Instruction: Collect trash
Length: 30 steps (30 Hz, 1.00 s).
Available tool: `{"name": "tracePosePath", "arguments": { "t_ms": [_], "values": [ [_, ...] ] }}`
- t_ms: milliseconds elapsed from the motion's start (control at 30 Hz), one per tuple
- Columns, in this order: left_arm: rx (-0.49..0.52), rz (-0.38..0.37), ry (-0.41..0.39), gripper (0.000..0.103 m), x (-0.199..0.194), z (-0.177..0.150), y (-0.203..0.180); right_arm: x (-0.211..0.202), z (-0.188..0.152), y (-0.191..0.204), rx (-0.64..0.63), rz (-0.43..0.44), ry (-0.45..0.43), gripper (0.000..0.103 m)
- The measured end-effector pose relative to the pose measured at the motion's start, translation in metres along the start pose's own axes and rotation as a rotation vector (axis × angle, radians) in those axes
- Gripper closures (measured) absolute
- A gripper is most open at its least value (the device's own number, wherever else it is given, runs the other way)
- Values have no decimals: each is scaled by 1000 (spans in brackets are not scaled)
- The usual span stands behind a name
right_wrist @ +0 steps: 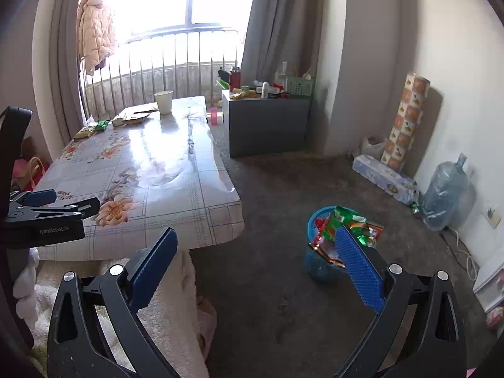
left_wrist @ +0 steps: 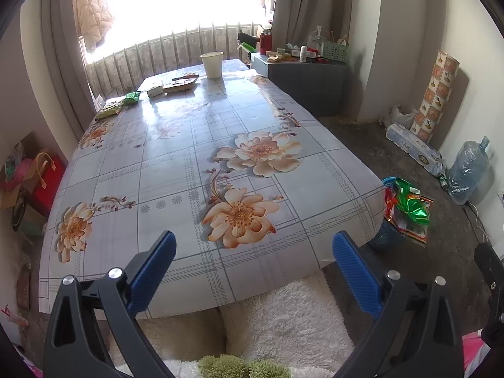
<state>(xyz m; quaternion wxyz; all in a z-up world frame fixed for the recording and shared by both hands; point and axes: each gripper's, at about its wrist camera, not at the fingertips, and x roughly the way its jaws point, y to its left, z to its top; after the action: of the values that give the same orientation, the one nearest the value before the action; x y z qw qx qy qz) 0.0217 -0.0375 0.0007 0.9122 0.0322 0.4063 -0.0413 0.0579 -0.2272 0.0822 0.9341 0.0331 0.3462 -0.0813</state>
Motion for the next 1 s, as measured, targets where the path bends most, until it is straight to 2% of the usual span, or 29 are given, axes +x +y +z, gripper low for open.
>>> {"name": "tracePosePath", "arguments": {
  "t_ms": [400,1000],
  "values": [
    [52,5,-23,6,-8,-2,-24,-1,-8,-17,52,24,18,7],
    [50,14,-45,6,-13,-2,-24,-5,-7,-14,42,33,-3,7]
  ]
}}
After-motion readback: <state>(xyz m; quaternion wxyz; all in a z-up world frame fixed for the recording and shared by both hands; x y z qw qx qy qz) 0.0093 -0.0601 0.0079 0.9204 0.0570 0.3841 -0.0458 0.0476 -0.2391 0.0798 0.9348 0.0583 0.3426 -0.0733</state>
